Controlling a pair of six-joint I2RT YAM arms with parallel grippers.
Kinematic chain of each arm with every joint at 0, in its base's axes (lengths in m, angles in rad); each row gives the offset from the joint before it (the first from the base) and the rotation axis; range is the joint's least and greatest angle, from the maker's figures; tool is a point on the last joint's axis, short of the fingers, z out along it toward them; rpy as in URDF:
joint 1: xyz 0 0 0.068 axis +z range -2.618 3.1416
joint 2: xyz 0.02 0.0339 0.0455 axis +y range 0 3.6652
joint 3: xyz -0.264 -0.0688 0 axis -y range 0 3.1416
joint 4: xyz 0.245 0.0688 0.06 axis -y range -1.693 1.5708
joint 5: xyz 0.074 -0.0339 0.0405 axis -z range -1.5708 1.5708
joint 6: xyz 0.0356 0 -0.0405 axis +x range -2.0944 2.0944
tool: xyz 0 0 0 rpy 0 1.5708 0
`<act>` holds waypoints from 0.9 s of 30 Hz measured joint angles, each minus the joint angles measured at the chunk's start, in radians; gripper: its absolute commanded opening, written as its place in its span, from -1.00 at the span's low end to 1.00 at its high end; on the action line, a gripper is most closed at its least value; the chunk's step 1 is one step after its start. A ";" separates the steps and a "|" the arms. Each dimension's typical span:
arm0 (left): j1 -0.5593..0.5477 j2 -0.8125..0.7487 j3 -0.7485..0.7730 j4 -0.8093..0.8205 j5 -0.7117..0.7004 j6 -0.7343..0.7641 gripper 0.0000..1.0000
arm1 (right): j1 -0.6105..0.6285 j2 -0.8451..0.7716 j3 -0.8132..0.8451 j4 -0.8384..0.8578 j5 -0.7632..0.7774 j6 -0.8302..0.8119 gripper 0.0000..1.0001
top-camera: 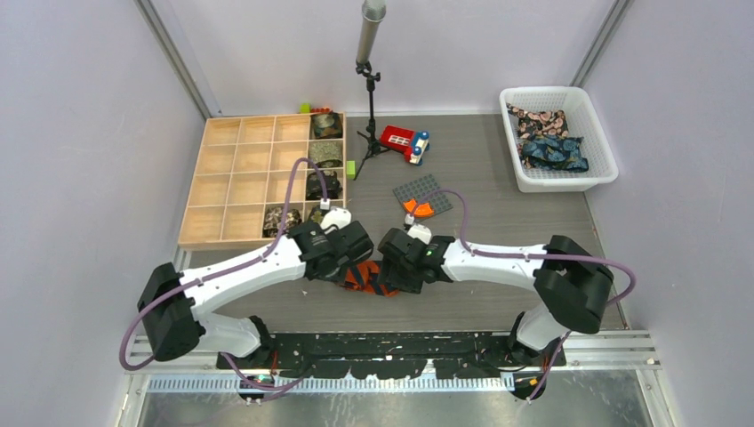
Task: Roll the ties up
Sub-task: Roll the tie at the center of the board.
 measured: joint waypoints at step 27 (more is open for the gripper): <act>0.344 -0.350 -0.286 0.274 0.343 0.095 0.44 | -0.124 0.157 0.188 -0.112 0.007 -0.323 0.11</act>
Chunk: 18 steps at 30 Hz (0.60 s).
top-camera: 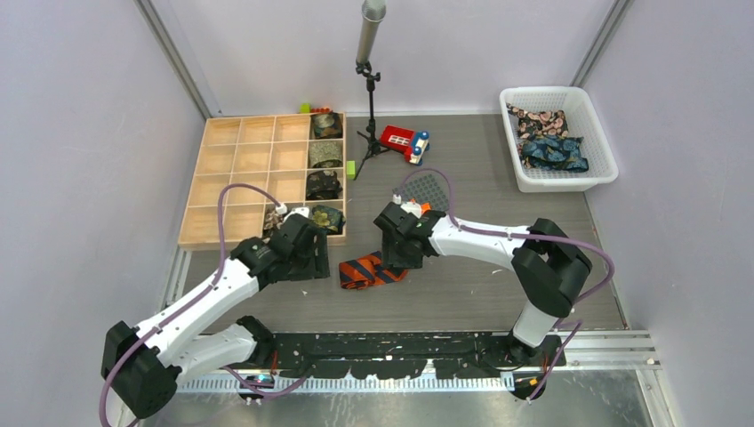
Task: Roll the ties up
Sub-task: Roll the tie at the center of the board.
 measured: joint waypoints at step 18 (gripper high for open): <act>0.091 -0.072 -0.215 0.354 0.327 -0.056 0.55 | 0.002 -0.046 0.050 0.130 -0.303 -0.072 -0.05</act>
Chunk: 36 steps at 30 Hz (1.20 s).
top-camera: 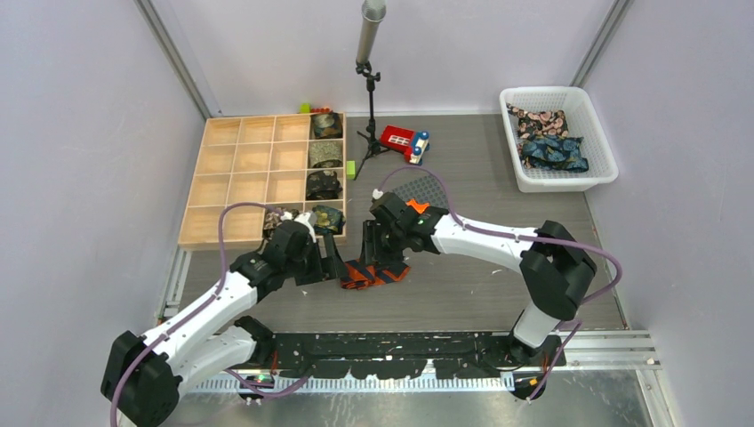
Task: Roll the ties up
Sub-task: Roll the tie at the center of the board.
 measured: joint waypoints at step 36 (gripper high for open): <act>0.026 0.299 -0.085 0.367 0.201 -0.067 0.45 | -0.034 0.078 -0.106 0.141 -0.053 -0.002 -0.30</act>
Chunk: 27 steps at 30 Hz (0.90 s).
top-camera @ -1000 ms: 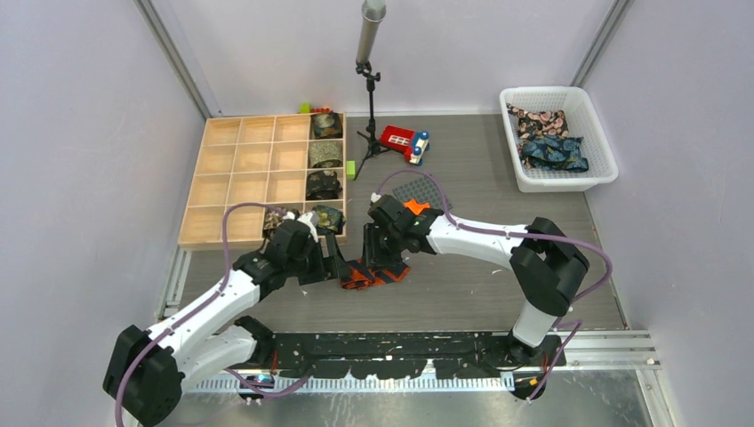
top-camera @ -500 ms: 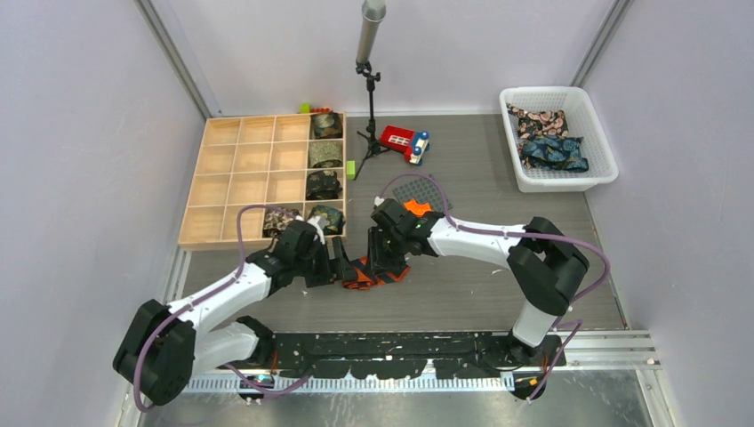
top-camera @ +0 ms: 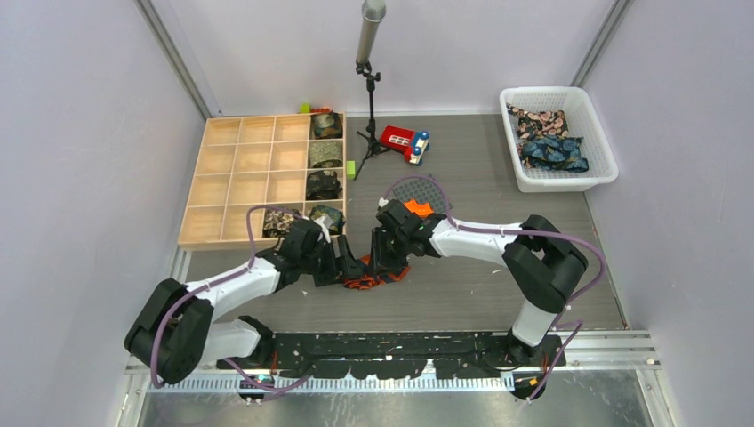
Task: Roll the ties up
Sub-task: Roll the tie at the center of the board.
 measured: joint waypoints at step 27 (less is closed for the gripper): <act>-0.006 0.066 0.070 -0.046 -0.010 0.006 -0.42 | -0.076 -0.087 -0.027 -0.079 0.083 -0.035 -0.23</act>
